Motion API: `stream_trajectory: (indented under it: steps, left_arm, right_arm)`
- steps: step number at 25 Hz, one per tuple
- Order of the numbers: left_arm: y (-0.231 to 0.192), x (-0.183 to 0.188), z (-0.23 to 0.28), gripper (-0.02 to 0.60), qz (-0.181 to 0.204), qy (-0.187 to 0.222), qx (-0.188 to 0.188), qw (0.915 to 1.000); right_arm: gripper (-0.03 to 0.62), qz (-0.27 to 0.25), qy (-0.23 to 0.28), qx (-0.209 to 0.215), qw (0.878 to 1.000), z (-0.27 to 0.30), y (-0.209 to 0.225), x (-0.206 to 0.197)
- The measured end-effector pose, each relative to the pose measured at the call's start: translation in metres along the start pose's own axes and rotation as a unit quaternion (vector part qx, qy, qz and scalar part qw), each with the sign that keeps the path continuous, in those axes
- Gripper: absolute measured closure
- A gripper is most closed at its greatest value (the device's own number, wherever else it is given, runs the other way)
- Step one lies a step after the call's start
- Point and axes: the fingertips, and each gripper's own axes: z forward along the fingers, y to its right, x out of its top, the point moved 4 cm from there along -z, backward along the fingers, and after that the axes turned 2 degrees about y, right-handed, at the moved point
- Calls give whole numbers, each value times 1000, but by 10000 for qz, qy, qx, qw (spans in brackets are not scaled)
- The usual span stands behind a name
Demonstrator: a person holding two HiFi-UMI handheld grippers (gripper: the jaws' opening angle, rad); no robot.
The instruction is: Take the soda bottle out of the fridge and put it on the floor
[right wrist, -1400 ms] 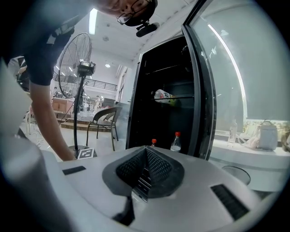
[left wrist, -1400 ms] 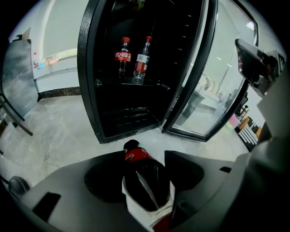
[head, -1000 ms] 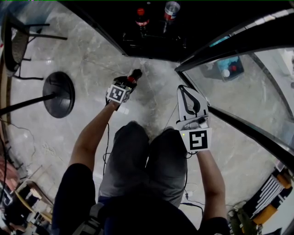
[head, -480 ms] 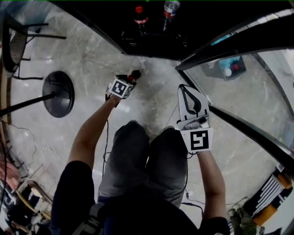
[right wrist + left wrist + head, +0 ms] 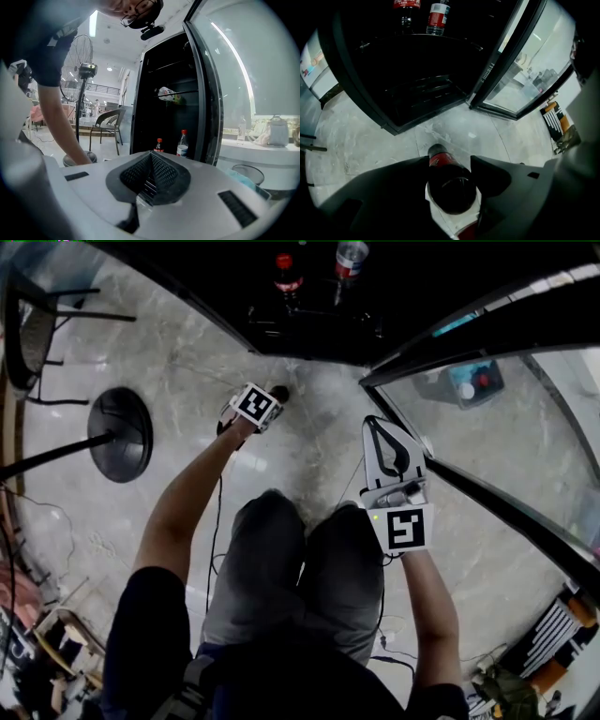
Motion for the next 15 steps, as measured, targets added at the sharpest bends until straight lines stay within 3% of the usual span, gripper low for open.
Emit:
stream_trajectory:
  steps: [3,6,12,15]
  left_arm:
    - [3,7,3,295,-174,-244,-295,9991]
    - [-13,16,4,293,-136,-268,-162,9994]
    - [-14,26,5,287,113,-551,-223,9982]
    - [-14,29,5,285,53,-530,-255,9983]
  right_arm:
    - [577,39,7,10,10000,2,-1,-6]
    - [577,28,31,23,10000,3,-2,-11]
    - [577,3,34,28,10000,3,-3,-13]
    - [577,-18,36,21,10000,1,-3,-13]
